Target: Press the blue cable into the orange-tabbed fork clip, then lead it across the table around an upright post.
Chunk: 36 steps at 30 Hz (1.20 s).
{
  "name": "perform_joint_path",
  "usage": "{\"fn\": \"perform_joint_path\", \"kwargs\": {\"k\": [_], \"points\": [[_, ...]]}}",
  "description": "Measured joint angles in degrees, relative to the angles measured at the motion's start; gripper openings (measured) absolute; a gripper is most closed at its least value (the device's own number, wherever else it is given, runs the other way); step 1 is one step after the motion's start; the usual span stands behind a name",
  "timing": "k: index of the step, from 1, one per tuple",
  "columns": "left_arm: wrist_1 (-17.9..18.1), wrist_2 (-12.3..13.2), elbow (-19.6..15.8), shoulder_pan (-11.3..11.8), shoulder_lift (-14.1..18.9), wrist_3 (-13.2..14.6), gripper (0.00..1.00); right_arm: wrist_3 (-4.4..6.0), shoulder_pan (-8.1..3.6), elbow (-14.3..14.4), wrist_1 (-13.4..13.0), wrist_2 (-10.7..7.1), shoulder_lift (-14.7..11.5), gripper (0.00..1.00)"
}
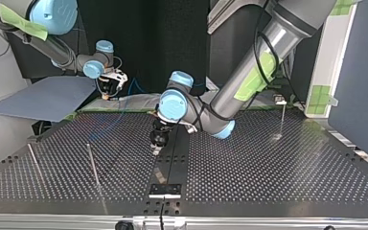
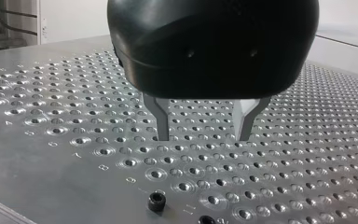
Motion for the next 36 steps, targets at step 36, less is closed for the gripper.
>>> {"fn": "perform_joint_path", "kwargs": {"k": [36], "points": [[-8.9, -5.4, 0.0, -6.0, 0.0, 10.5, 0.67, -0.41, -1.58, -1.2, 1.6, -0.19, -0.5, 0.00]]}}
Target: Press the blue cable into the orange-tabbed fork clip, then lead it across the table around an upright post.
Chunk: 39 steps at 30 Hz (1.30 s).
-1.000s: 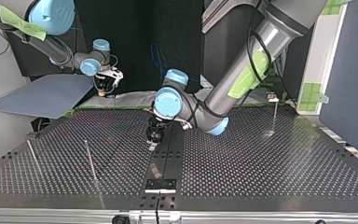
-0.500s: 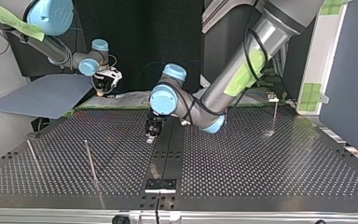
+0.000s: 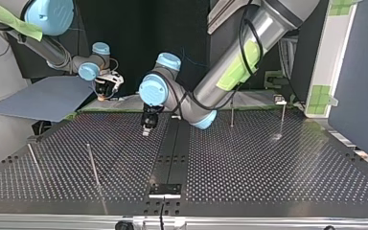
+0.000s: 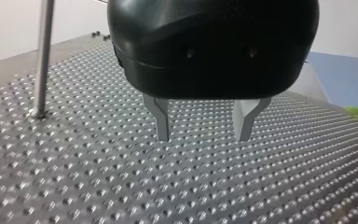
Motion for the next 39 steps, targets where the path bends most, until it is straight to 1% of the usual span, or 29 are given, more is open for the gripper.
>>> {"fn": "perform_joint_path", "kwargs": {"k": [4, 8, 10, 13, 18, 23, 25, 26, 27, 29, 32, 35, 36, 37, 39], "points": [[-0.7, -0.7, 0.0, -0.9, 0.0, 0.0, 0.67, -0.33, 0.15, 0.0, 0.8, -0.06, -1.2, 0.00], [-0.9, -0.9, 0.0, -1.3, 0.0, -0.2, 0.67, -1.19, 0.79, 0.0, 2.5, -0.10, -2.9, 0.00], [-1.0, -0.9, 0.0, -1.4, 0.0, -0.2, 0.67, -1.26, 1.02, 0.0, 3.3, -0.12, -3.7, 0.00], [-1.0, -0.9, 0.0, -1.5, 0.0, -0.2, 0.67, -1.16, 1.21, 0.0, 4.7, -0.15, -5.1, 0.00], [-1.0, -0.9, 0.0, -1.5, 0.2, -0.1, 0.67, -0.66, 1.39, 0.0, 7.2, -0.54, -7.6, 0.00], [-0.9, -1.4, 0.0, -1.8, 2.1, 1.8, 0.67, -0.27, 1.24, 0.2, 9.1, -1.20, -10.2, 0.00], [-0.9, -1.8, 0.0, -2.0, 3.0, 2.5, 0.67, -0.23, 1.14, 0.4, 9.3, -1.27, -11.1, 0.00], [-1.0, -1.9, 0.0, -2.2, 3.6, 2.9, 0.70, -0.22, 1.08, 0.5, 9.3, -1.29, -11.7, 0.00], [-1.1, -2.0, 0.0, -2.3, 4.0, 3.2, 0.70, -0.21, 1.04, 0.6, 9.3, -1.30, -12.1, 0.00], [-1.6, -2.0, 0.0, -2.6, 4.9, 3.6, 0.81, -0.22, 1.04, 0.7, 9.4, -1.31, -13.1, 0.00], [-2.6, -1.5, 0.3, -2.9, 6.2, 4.3, 0.83, -0.26, 1.18, 0.8, 9.4, -1.16, -14.4, 0.00], [-3.8, -0.7, 1.3, -3.1, 7.4, 5.2, 0.83, -0.36, 1.53, 1.1, 9.3, -0.94, -14.6, 0.00], [-4.2, -0.4, 1.6, -3.2, 7.8, 5.5, 0.83, -0.42, 1.62, 1.2, 9.3, -0.87, -14.4, 0.00], [-4.6, -0.1, 2.0, -3.3, 8.3, 5.9, 0.86, -0.48, 1.69, 1.3, 9.2, -0.80, -14.2, 0.00], [-5.7, 0.9, 3.1, -3.6, 9.4, 6.8, 0.86, -0.68, 1.79, 1.5, 9.2, -0.59, -13.7, 0.00]]}}
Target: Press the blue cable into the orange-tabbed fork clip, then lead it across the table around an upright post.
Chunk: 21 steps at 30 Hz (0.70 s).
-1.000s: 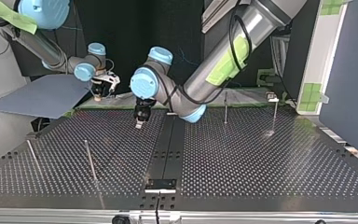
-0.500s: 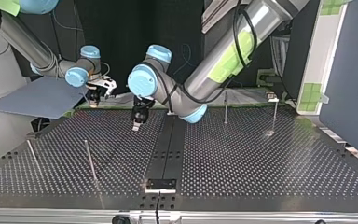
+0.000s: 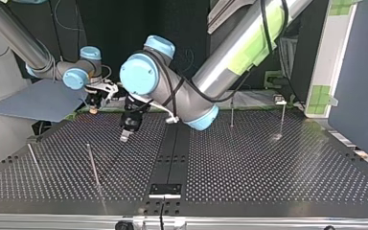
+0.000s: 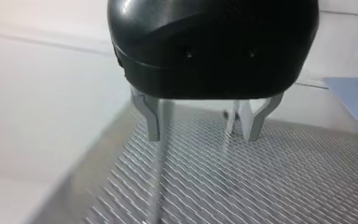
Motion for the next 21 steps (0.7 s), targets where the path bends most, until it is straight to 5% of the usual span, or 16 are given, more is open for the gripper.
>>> {"fn": "perform_joint_path", "kwargs": {"k": [8, 21], "points": [[-4.2, 0.9, 4.2, -0.6, 2.1, 0.3, 0.93, -0.44, 0.28, 0.3, -0.2, 0.93, 2.1, 0.00], [-10.6, -0.3, 10.6, -0.9, -3.2, -0.8, 0.93, -0.48, 0.91, 0.3, -0.5, 0.92, 2.5, 0.00]]}}
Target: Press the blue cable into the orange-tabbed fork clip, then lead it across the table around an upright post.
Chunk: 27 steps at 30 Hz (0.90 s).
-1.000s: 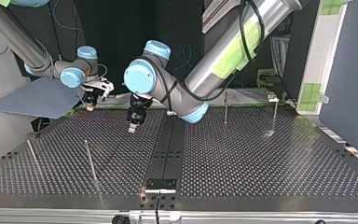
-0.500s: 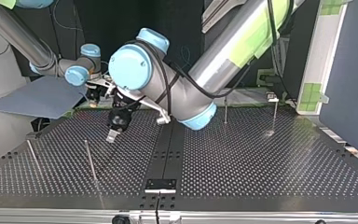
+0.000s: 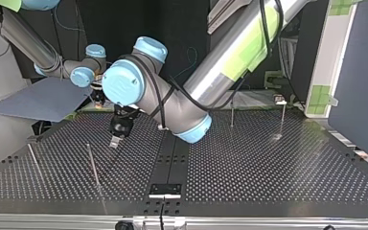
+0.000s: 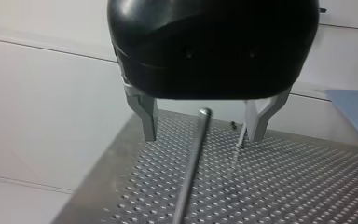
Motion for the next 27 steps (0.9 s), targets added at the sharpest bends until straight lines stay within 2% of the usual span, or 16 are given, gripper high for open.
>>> {"fn": "perform_joint_path", "kwargs": {"k": [10, 15, 20, 27], "points": [[-4.9, -0.5, 4.3, -0.1, -1.2, -0.1, 0.93, 0.00, 0.19, 0.0, 0.0, -0.03, 0.0, 0.00], [-7.7, -2.4, 4.7, -0.1, -1.1, 0.1, 0.93, -0.01, 0.21, 0.0, 0.0, -0.04, 0.0, 0.00], [-8.7, -4.6, 4.8, -0.3, -1.1, 0.2, 0.93, -0.02, 0.22, 0.0, 0.0, -0.09, 0.0, 0.00], [-8.9, -5.1, 4.8, -0.5, -1.0, 0.2, 0.93, -0.08, 0.22, 0.0, 0.0, -0.12, 0.0, 0.00]]}}
